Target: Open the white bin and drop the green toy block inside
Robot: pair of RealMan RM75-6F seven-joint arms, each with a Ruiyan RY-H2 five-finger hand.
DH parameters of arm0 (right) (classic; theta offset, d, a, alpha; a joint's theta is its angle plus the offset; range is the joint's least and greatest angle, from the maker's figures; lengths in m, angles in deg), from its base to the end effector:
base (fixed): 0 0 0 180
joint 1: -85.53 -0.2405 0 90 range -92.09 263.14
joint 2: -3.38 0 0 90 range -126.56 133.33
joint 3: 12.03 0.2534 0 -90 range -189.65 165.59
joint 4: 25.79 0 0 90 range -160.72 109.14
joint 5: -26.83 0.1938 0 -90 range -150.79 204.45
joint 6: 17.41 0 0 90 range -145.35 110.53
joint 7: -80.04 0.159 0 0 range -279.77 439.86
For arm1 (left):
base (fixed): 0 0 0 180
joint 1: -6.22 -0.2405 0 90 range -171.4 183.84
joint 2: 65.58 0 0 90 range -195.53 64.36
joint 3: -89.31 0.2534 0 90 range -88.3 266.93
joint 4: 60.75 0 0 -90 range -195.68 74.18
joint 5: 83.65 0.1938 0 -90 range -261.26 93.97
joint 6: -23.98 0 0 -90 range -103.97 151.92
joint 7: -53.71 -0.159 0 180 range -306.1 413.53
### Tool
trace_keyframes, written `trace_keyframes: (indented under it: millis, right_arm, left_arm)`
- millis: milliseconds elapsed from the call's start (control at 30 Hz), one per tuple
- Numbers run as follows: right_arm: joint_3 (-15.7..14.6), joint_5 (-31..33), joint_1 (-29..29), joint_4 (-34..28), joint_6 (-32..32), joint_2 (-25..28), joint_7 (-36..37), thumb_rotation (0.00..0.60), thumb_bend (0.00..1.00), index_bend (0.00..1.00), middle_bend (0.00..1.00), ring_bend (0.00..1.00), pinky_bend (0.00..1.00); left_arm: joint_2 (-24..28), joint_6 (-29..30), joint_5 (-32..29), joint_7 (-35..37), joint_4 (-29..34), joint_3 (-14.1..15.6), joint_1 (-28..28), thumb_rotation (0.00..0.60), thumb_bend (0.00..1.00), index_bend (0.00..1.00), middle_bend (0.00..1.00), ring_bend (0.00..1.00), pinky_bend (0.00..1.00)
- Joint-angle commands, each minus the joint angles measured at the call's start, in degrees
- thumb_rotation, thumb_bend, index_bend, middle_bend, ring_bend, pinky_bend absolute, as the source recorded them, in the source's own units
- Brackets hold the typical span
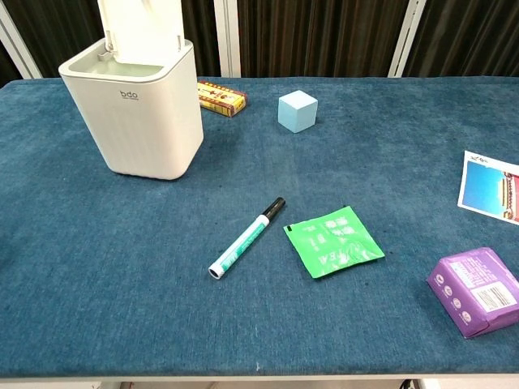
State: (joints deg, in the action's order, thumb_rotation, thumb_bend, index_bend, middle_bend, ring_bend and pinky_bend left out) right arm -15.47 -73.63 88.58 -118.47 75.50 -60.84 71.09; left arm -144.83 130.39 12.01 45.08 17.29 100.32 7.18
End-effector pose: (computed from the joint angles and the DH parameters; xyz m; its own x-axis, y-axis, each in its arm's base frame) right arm -0.2858 -0.1298 0.1604 0.5209 -0.0098 0.8536 -0.8467 -0.1330 0.5151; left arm -0.2954 0.1255 0.1188 0.4838 -0.1231 0.8665 0.8569 -0.1347 -0.4976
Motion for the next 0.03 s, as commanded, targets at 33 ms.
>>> trace_keyframes:
  millis: [33]
  right_arm:
    - [0.0,0.0,-0.2,0.0,-0.5,-0.1,-0.3,0.6,0.31,0.0,0.0,0.0,0.0]
  left_arm:
    - [-0.2,-0.7,0.3,-1.1,-0.8,-0.2,-2.0,0.6,0.0,0.04,0.07,0.0,0.07]
